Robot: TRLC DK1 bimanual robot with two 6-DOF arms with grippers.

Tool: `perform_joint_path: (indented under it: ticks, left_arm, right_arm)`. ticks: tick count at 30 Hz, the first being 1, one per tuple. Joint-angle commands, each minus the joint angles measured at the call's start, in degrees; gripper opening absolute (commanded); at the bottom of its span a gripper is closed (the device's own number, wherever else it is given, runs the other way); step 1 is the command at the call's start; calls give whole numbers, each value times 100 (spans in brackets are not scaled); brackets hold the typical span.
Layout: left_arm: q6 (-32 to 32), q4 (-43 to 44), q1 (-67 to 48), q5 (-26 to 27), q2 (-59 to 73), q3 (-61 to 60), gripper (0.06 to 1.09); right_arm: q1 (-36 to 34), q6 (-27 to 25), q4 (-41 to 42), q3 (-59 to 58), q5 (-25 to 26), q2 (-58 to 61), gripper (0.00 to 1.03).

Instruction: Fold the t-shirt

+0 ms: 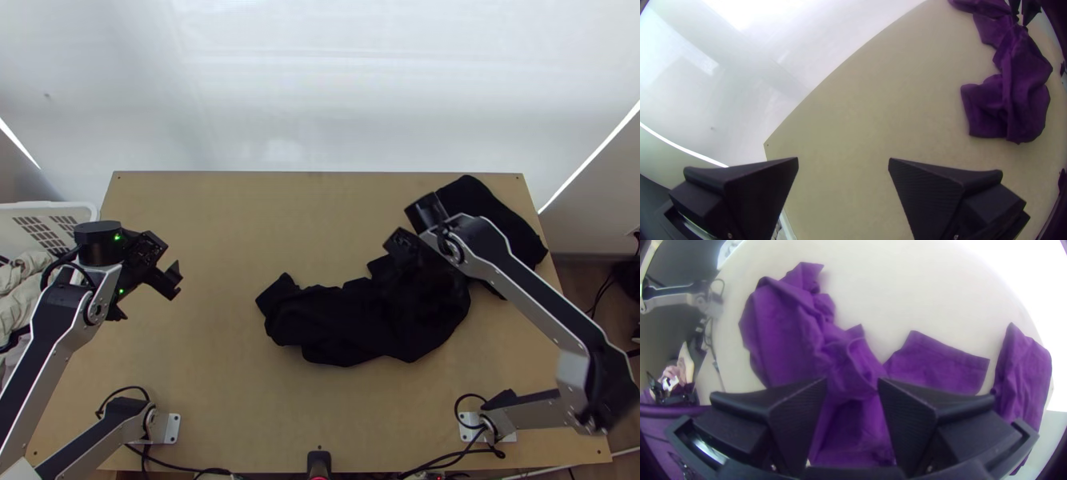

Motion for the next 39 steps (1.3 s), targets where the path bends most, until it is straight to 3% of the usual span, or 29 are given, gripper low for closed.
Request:
perform_joint_path:
  ticks: [1, 4, 5, 7, 8, 16, 17, 20, 21, 30, 33, 35, 39]
  left_arm:
    - [39, 12, 7, -28, 15, 71, 104]
    - [48, -14, 7, -28, 6, 71, 104]
    - [48, -23, 16, -28, -3, 62, 104]
    - [48, -14, 16, -28, -3, 62, 104]
    - [48, -14, 16, -28, 6, 62, 104]
    - [48, 4, -20, -28, 6, 79, 104]
    - [48, -5, -11, -28, 6, 79, 104]
    - [48, -32, -2, -28, -21, 106, 104]
    - [56, -32, 16, -28, -29, 106, 104]
    - [74, -49, 42, -28, -65, 35, 104]
    - [65, -40, 16, -28, -47, 53, 104]
    - [74, -40, 7, -28, -38, 79, 104]
    - [74, -40, 24, -28, -29, 88, 104]
  right_arm:
    - [-97, 577, 496, 365, 7, 740, 52]
    - [-36, 577, 496, 329, 7, 801, 52]
    - [-27, 577, 496, 329, 16, 801, 48]
    - [-27, 577, 496, 373, 16, 819, 11]
    - [-27, 586, 496, 400, 7, 845, 4]
    - [316, 551, 258, 901, -2, 801, 4]
    - [351, 551, 258, 945, -2, 792, 9]
    - [395, 515, 153, 936, -2, 801, 40]
    - [386, 515, 144, 901, -2, 801, 42]
    - [87, 507, 82, 338, -2, 731, 42]
    - [131, 507, -41, 321, -2, 687, 32]
    - [184, 507, -67, 303, -2, 617, 13]
    - [439, 463, -295, 426, -2, 485, 3]
